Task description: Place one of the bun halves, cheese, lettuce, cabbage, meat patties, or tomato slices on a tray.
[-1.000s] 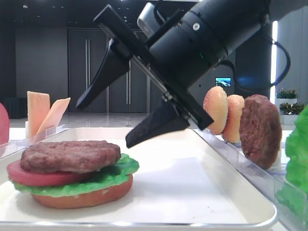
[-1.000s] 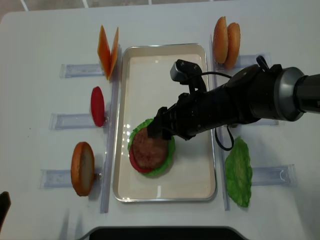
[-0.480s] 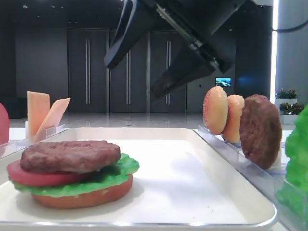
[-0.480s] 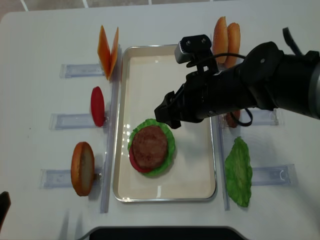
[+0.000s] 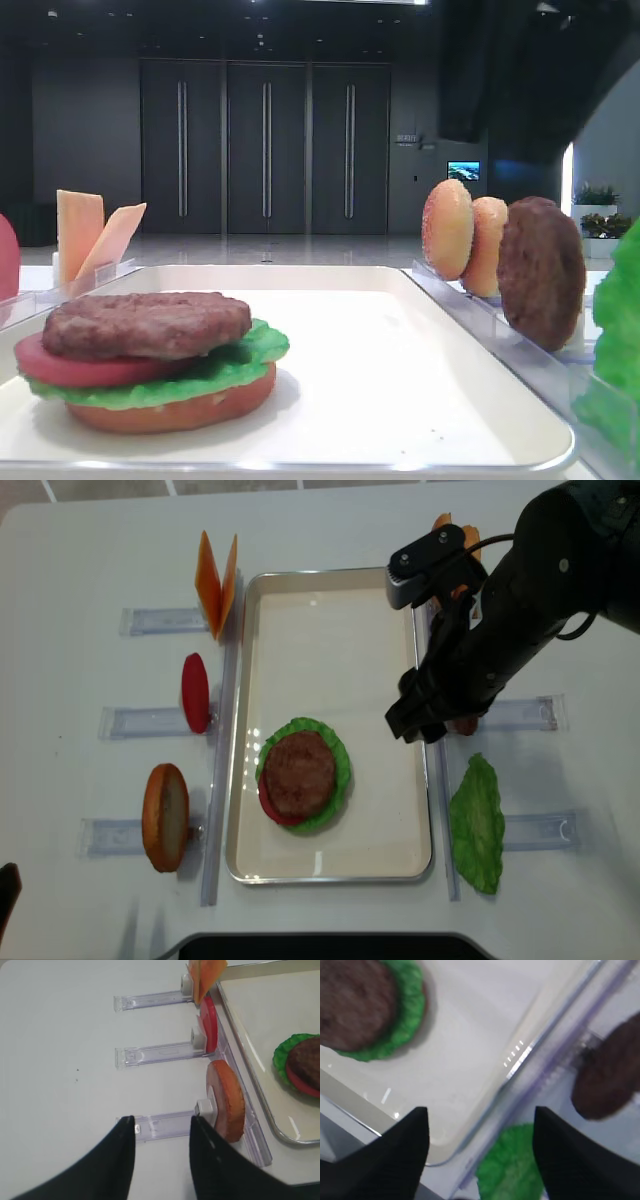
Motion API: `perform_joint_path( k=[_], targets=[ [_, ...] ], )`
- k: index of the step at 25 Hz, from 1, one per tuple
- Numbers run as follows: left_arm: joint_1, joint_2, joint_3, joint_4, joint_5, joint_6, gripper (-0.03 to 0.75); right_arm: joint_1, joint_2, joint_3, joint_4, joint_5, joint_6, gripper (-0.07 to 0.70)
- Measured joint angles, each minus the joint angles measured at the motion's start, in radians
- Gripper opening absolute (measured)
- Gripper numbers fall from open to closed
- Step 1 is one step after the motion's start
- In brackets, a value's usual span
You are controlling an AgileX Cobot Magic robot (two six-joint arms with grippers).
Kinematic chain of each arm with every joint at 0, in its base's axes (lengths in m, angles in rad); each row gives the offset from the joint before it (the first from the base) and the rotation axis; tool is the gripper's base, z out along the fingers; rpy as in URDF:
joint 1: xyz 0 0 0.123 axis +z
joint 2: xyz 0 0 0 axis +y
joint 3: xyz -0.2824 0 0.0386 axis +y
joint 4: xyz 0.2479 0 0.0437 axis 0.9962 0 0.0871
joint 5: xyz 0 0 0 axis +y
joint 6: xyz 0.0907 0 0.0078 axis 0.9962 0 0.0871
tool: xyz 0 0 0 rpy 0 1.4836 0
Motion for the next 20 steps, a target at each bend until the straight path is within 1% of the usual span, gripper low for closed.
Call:
perform_joint_path(
  k=[1,3,5,9,12,17,20],
  targets=[
    [0.000,0.000,0.000,0.000,0.000,0.000,0.282,-0.027,-0.002,-0.002,-0.011,0.038,0.009,0.414],
    [0.000,0.000,0.000,0.000,0.000,0.000,0.282,-0.098,-0.004,-0.003,-0.023,0.095,0.025,0.393],
    [0.000,0.000,0.000,0.000,0.000,0.000,0.282,-0.171,-0.008,-0.003,-0.030,0.133,0.027,0.377],
    [0.000,0.000,0.000,0.000,0.000,0.000,0.282,-0.331,-0.059,-0.003,-0.076,0.167,0.030,0.361],
    [0.000,0.000,0.000,0.000,0.000,0.000,0.282,-0.447,-0.117,-0.005,-0.118,0.207,0.031,0.359],
    [0.000,0.000,0.000,0.000,0.000,0.000,0.282,-0.628,-0.229,-0.005,-0.147,0.219,0.028,0.358],
    [0.000,0.000,0.000,0.000,0.000,0.000,0.282,-0.653,-0.263,-0.005,-0.148,0.221,0.024,0.358]
  ],
)
